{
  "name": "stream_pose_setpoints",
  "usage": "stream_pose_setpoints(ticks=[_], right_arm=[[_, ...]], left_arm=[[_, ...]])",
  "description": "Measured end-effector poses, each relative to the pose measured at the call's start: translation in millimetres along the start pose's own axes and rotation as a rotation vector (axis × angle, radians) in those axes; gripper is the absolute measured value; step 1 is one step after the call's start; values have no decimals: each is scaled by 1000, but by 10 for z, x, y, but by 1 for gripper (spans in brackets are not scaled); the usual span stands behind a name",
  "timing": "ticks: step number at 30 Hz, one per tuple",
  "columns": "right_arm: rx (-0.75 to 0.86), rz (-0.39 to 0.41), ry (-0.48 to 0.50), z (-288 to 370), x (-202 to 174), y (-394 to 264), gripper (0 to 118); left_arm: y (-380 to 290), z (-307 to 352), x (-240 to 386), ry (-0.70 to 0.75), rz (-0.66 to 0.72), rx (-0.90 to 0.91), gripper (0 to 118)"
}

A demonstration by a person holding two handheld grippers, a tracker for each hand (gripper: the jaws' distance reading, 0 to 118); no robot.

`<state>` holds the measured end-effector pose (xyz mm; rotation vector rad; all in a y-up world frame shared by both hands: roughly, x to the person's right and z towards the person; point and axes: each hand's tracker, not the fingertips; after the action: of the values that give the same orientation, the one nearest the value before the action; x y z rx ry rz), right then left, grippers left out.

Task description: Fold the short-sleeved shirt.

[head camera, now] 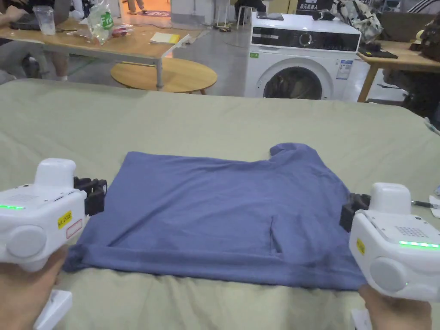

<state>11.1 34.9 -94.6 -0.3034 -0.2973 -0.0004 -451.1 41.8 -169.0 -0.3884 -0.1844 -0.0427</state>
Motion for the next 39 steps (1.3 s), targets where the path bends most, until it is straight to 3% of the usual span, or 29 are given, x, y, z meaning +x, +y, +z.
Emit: stream_pose_setpoints(ticks=[1,8,19,22,23,27,31,33,35,36,37,38,39], right_arm=[[4,-9,5,19,-31,1,0],[-34,13,45,53,-186,-25,0],[-124,49,66,-12,-138,-177,0],[-140,55,63,-49,-132,-201,0],[-144,54,64,-51,-127,-210,0],[-167,56,64,-70,-117,-255,0],[-190,63,60,-79,-88,-302,0],[-203,62,62,-74,-58,-320,0],[-219,59,64,-64,-11,-329,0],[-234,61,65,-55,17,-327,0],[-242,59,64,-54,55,-324,0],[-262,59,59,-59,102,-317,0],[-301,69,54,-73,153,-310,0]], left_arm=[[3,0,46,9,-5,-11,0],[-37,44,-11,6,0,-119,0],[-114,-88,-631,-7,152,-513,0],[-215,-200,-717,-11,189,-625,46],[-269,-244,-738,-12,205,-641,52],[-451,-414,-710,-26,240,-687,60],[-647,-597,-654,43,187,-770,60],[-638,-547,-660,51,242,-722,60],[-638,-513,-616,47,198,-713,56],[-635,-497,-604,36,159,-703,48],[-625,-478,-614,21,167,-699,37],[-615,-469,-630,-24,207,-687,15],[-614,-465,-636,-37,232,-675,2]])
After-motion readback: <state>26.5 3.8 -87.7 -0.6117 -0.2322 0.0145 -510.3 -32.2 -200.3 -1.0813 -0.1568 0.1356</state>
